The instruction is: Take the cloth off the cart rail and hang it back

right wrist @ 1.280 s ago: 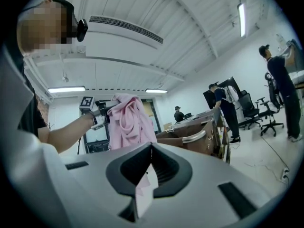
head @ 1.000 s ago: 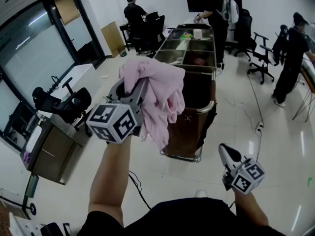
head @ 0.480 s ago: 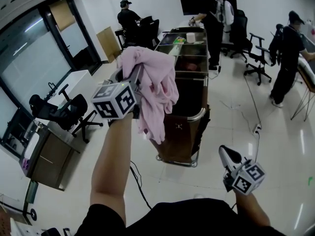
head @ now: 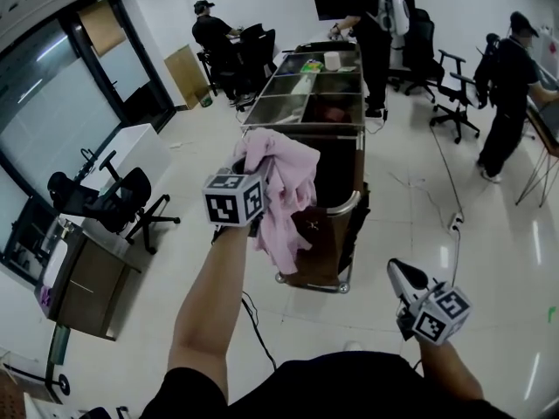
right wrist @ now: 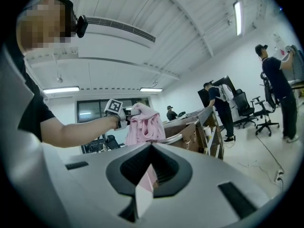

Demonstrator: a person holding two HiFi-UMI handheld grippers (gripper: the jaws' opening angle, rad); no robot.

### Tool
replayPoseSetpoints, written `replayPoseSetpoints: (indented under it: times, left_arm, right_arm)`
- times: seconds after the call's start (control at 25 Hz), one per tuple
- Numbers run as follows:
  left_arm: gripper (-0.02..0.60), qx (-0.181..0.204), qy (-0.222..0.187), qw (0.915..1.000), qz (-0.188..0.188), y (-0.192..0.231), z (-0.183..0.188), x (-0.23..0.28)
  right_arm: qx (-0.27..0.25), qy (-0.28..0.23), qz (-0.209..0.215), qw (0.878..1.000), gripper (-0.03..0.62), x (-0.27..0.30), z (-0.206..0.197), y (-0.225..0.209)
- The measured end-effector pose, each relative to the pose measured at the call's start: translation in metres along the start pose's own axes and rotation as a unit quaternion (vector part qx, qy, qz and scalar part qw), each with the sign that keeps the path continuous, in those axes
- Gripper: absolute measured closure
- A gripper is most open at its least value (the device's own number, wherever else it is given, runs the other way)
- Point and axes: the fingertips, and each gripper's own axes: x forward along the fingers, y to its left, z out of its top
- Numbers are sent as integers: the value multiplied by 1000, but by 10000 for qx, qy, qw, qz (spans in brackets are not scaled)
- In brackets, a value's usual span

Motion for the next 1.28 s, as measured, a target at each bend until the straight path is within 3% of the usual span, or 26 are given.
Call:
replayPoseSetpoints:
  times: [0.36, 0.6, 1.04, 1.28]
  left_arm:
    - [452, -42, 496, 9985, 236, -6, -88, 22]
    - [387, 520, 603, 9966, 206, -16, -114, 27]
    - [368, 351, 498, 9981, -18, -19, -102, 16]
    - [369, 354, 215, 9991, -39, -19, -86, -6]
  right_arm:
    - [13, 175, 158, 9997, 579, 10, -13, 15]
    - [53, 210, 56, 9998, 579, 8, -20, 12]
    - [36, 203, -14, 9998, 579, 12, -19, 21]
    - [-10, 201, 11, 9998, 579, 14, -20, 37]
